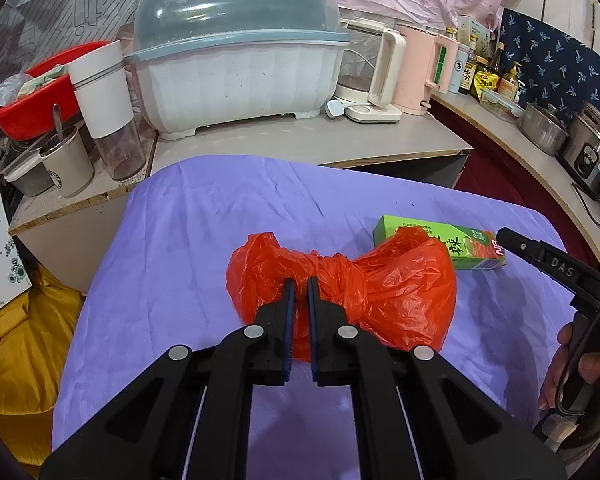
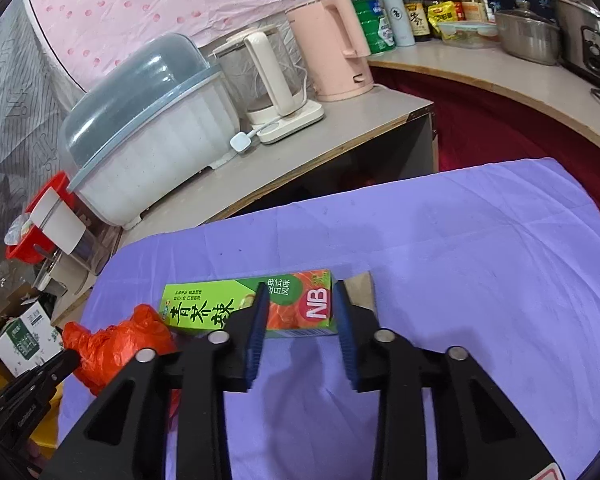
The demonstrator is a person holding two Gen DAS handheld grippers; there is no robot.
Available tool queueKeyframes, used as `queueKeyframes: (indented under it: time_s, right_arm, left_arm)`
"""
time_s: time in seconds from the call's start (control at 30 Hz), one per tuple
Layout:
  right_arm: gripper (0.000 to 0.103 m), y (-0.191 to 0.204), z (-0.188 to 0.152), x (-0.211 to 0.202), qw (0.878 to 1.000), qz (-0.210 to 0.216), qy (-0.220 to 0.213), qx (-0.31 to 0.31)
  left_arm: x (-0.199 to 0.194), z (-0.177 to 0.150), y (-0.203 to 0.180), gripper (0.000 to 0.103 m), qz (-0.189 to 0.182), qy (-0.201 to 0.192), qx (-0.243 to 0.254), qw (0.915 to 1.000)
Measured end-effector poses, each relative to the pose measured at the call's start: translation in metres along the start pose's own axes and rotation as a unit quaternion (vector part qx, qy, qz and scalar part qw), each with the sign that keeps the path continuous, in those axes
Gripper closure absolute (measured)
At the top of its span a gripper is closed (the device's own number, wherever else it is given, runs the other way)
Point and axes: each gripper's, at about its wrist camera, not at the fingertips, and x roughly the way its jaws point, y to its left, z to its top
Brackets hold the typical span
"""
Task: Collect trash
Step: 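Grasp the red plastic bag with the left tool while the right approaches the green carton, then grasp the green juice carton by its open flap with the right tool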
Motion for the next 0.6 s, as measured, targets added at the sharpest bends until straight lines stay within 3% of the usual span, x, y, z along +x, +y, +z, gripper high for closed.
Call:
queueKeyframes:
  time_s: [0.17, 0.23, 0.3, 0.6]
  right_arm:
    - [0.082, 0.001, 0.002, 0.013, 1.0, -0.001, 0.012, -0.011]
    - [0.089, 0.001, 0.001, 0.012, 1.0, -0.012, 0.011, -0.017]
    - [0.087, -0.004, 0.001, 0.008, 1.0, -0.026, 0.004, -0.015]
    - [0.085, -0.011, 0.0, 0.013, 1.0, 0.004, 0.023, -0.007]
  left_arm:
    - [0.006, 0.0, -0.002, 0.097, 0.01, 0.005, -0.005, 0.9999]
    - [0.009, -0.001, -0.002, 0.097, 0.011, 0.009, -0.009, 0.9999]
    - [0.008, -0.001, -0.002, 0.097, 0.011, 0.009, -0.01, 0.9998]
    - [0.012, -0.003, -0.004, 0.097, 0.014, 0.016, -0.009, 0.9997]
